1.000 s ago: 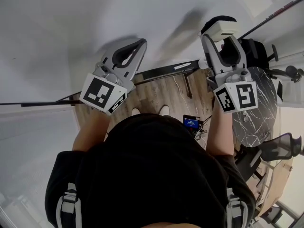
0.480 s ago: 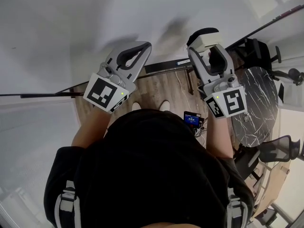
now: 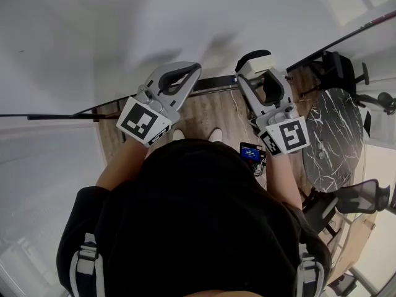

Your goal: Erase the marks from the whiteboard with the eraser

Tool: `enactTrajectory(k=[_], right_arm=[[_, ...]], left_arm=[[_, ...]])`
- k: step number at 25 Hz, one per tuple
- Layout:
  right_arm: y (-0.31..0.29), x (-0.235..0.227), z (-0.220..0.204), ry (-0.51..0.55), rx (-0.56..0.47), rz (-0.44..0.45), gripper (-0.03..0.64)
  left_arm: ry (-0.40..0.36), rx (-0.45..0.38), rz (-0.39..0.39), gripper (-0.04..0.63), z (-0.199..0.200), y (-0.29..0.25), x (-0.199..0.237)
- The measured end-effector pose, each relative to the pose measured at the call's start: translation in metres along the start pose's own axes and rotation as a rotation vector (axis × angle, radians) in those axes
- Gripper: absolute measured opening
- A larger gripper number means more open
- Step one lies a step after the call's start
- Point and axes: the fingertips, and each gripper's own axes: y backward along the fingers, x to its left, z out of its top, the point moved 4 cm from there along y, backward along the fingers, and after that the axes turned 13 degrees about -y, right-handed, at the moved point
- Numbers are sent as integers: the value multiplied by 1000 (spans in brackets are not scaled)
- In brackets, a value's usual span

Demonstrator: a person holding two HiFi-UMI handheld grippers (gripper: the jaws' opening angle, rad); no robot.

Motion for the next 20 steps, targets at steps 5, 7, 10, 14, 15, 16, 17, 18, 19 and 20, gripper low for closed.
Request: enactTrajectory(k=[5,7,10,14,15,16,17,18,19,20], right_arm=[[-1,5,-9,-6,16,21,233],[-2,10,-12,-3,20,26,233],[-3,14,-14,-1,23,32,233],[-3,12,-15,-2,26,34,233],[-3,12,-15,-3,27,35,233],[-3,12,-16,-4,27,36,233],[-4,12,-16,-5,28,36,233],[-4,12,-17,-5,29,37,233],[-4,12,-17,-6,30,37,233],[-4,11,-18,-6,31,36,233]], left_arm=[[3,17,-5,5,-9,3,-5],[4,21,-4,5,-12,7,-6],[3,23,0,5,-11,8,-7],[2,20,-7,5,-9,4,-9],[2,21,-8,5,-8,3,-9],[3,21,-9,5,-8,3,-9],[3,22,-9,5,-8,3,-9],[4,23,-10,5,-9,3,-9],[4,23,-11,5,-9,2,-10],[5,23,-11,5,-9,2,-11]])
